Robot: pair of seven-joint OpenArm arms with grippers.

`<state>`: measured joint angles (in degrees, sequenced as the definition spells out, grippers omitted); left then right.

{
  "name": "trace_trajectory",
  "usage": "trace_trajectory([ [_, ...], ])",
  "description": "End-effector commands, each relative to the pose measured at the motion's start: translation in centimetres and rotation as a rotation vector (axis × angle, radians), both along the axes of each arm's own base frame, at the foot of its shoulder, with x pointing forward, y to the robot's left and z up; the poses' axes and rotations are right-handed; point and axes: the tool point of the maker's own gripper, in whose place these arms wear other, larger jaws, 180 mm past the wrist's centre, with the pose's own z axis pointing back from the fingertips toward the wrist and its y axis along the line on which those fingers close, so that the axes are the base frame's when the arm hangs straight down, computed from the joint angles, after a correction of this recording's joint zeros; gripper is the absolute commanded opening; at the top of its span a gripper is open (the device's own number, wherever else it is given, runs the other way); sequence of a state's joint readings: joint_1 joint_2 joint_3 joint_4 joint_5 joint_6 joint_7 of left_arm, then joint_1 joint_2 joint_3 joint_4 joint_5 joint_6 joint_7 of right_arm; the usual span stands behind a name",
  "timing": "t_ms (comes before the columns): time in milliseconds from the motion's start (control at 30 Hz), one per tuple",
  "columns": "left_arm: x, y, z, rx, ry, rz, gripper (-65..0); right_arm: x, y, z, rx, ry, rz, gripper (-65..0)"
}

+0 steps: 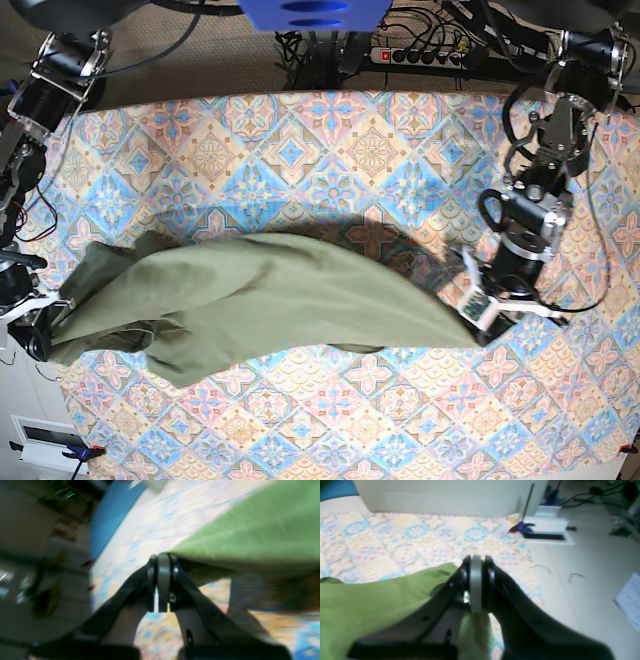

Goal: Layout the t-shirt on the table in an organized manner, then fold the t-shirt properly
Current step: 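Stretch the shirt between both grippers and lay it flat lengthwise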

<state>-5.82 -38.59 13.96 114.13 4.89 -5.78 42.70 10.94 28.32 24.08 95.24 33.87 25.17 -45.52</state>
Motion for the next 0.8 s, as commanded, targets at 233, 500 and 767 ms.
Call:
trace_trajectory([
  [233,1.0,4.5,4.5,-0.052,-0.117,0.112,-65.0,0.1,-0.9,2.2,-0.012,-0.064,-0.011,-63.9],
  [500,1.8,8.5,2.9,-0.137,-0.109,0.276,-63.0,0.4,0.0,1.8,-0.017,-0.052,0.013,-63.9],
  [767,2.0,9.1,0.3,-0.052,-0.099,0.378,-40.3,1.7,-0.8,-0.2,0.059,-0.011,-0.011,-63.9],
])
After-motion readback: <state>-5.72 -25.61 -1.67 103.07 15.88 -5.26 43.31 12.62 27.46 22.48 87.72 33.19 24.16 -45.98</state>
